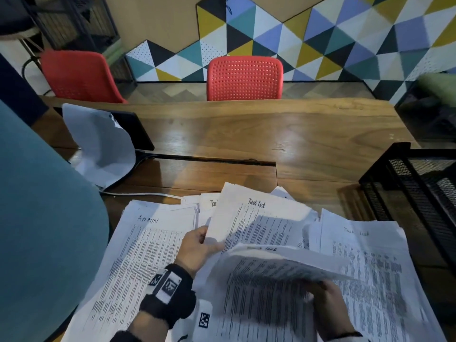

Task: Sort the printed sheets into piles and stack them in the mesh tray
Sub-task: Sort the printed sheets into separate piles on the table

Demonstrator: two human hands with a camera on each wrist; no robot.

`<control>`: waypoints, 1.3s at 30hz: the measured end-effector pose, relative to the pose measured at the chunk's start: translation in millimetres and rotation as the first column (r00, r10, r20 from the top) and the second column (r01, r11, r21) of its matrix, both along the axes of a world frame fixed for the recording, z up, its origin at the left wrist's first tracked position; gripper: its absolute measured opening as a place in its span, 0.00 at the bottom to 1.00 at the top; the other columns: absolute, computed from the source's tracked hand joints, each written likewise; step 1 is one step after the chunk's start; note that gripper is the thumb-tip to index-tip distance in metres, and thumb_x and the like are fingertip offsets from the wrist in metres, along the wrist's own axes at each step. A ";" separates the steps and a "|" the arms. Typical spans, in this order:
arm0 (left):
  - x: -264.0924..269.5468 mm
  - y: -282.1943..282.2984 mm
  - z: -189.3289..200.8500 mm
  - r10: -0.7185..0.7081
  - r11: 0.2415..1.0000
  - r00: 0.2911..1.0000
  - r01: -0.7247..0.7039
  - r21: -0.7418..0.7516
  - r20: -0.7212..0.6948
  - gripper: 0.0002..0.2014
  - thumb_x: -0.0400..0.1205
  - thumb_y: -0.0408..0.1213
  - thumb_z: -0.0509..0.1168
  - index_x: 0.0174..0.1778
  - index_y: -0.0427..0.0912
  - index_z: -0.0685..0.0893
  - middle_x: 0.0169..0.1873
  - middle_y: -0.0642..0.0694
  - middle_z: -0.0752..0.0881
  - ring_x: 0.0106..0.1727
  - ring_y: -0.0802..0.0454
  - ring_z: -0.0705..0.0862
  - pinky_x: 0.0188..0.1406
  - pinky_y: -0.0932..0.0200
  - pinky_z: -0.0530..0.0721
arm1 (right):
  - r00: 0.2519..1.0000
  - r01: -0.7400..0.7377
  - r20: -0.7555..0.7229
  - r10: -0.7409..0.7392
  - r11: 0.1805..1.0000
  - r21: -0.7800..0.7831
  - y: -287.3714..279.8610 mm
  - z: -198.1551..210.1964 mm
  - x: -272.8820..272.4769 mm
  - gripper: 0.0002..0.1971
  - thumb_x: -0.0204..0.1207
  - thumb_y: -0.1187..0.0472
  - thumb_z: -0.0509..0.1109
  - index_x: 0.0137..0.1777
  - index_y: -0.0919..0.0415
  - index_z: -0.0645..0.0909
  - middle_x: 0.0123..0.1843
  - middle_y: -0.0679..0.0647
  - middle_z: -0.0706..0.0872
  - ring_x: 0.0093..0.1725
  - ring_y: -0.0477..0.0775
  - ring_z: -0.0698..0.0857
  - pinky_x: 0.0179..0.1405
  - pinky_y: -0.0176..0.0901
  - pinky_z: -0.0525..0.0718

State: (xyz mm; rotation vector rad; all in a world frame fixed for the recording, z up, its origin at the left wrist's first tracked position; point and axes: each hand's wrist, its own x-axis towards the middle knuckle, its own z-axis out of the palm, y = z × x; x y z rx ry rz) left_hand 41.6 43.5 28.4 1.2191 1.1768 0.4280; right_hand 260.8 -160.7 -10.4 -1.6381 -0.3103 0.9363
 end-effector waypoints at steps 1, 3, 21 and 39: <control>-1.8 -1.5 -2.9 0.019 0.998 0.999 -0.016 -0.062 0.041 0.20 0.70 0.26 0.80 0.58 0.31 0.87 0.50 0.37 0.92 0.56 0.38 0.90 0.59 0.46 0.87 | 0.999 -0.011 0.031 0.011 1.000 0.007 -0.4 1.5 -0.5 0.11 0.68 0.75 0.72 0.46 0.64 0.91 0.45 0.59 0.93 0.50 0.60 0.90 0.50 0.56 0.84; -2.5 -5.1 -9.7 0.073 0.983 0.990 -0.051 -0.178 0.120 0.40 0.61 0.38 0.87 0.66 0.26 0.79 0.60 0.28 0.86 0.62 0.34 0.86 0.70 0.38 0.80 | 0.999 -0.007 0.043 0.005 0.999 0.046 0.3 7.2 -0.2 0.11 0.68 0.75 0.73 0.50 0.66 0.87 0.47 0.59 0.93 0.53 0.60 0.89 0.48 0.51 0.82; 12.7 -36.8 -25.5 0.041 0.991 0.998 -0.033 -0.126 0.057 0.09 0.74 0.49 0.73 0.39 0.48 0.94 0.39 0.48 0.91 0.44 0.47 0.85 0.41 0.57 0.83 | 0.979 0.122 0.160 -0.123 0.992 0.019 -9.9 15.2 8.9 0.11 0.72 0.80 0.65 0.38 0.67 0.85 0.31 0.54 0.86 0.38 0.56 0.83 0.34 0.41 0.78; 5.3 -37.9 -1.4 0.012 0.992 0.958 0.025 -0.126 0.286 0.19 0.71 0.33 0.79 0.51 0.22 0.87 0.52 0.24 0.89 0.51 0.35 0.89 0.58 0.43 0.87 | 0.961 0.087 -0.263 -0.090 0.996 -0.021 2.7 20.4 15.2 0.11 0.74 0.69 0.72 0.54 0.72 0.80 0.50 0.68 0.88 0.46 0.66 0.88 0.42 0.54 0.85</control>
